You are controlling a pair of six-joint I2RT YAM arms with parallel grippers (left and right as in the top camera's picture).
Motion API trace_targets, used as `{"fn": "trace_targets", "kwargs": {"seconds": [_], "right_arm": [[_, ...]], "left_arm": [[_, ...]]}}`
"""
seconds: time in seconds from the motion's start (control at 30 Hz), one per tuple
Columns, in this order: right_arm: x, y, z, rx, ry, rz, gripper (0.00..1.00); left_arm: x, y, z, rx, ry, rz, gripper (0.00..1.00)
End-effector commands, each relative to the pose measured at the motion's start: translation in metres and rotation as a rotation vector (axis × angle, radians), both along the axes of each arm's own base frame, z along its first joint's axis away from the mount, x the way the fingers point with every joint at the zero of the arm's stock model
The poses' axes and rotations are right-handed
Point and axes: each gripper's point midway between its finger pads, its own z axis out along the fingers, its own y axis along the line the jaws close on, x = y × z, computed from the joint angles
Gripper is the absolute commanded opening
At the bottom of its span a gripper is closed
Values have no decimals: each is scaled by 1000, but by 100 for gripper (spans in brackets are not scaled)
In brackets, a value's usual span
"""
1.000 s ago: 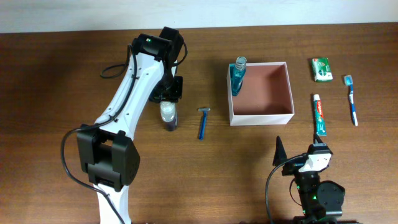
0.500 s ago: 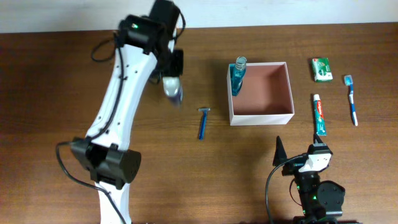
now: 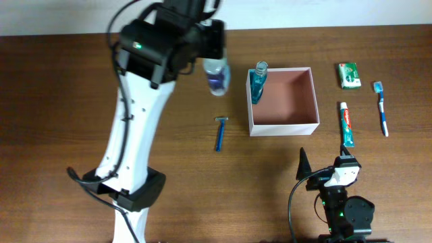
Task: Pack container
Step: 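Lift the soap bottle and carry it over the pink box, then lower the soap bottle into the box beside the mouthwash and release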
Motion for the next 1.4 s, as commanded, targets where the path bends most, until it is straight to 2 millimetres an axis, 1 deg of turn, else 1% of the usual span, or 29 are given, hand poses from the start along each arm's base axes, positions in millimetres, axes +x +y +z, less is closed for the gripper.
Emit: {"fn": "trace_targets", "kwargs": {"seconds": [0.0,0.13,0.23,0.37,0.4,0.6,0.7,0.8,0.9,1.03,1.1,1.2,1.37], "right_arm": [[0,0,-2,3,4,-2,99],[0,0,-2,3,4,-2,99],[0,0,-2,3,4,-2,99],[0,0,-2,3,4,-2,99],[0,0,-2,3,4,-2,99],[0,0,-2,3,4,-2,99],[0,0,-2,3,4,-2,99],[0,0,-2,3,4,-2,99],[0,0,-2,3,4,-2,99],[0,0,-2,3,4,-2,99],[0,0,-2,3,4,-2,99],[0,0,-2,3,4,-2,99],[0,0,-2,3,4,-2,99]], "left_arm": [[-13,-27,24,-51,-71,-67,33],[-21,-54,32,-76,-110,-119,33],[-23,-68,30,-82,-116,-144,33],[-18,-81,10,-63,-83,-158,33],[-16,-88,-1,-51,-63,-166,33],[-6,-109,-46,-4,9,-187,33],[-6,-120,-64,14,37,-202,33],[-9,-130,-74,21,55,-222,33],[-12,-138,-78,22,54,-235,34],[-12,-144,-80,21,51,-243,34],[-11,-145,-85,26,58,-243,34],[-7,-149,-98,35,72,-243,34],[3,-158,-125,55,99,-243,34]]}}
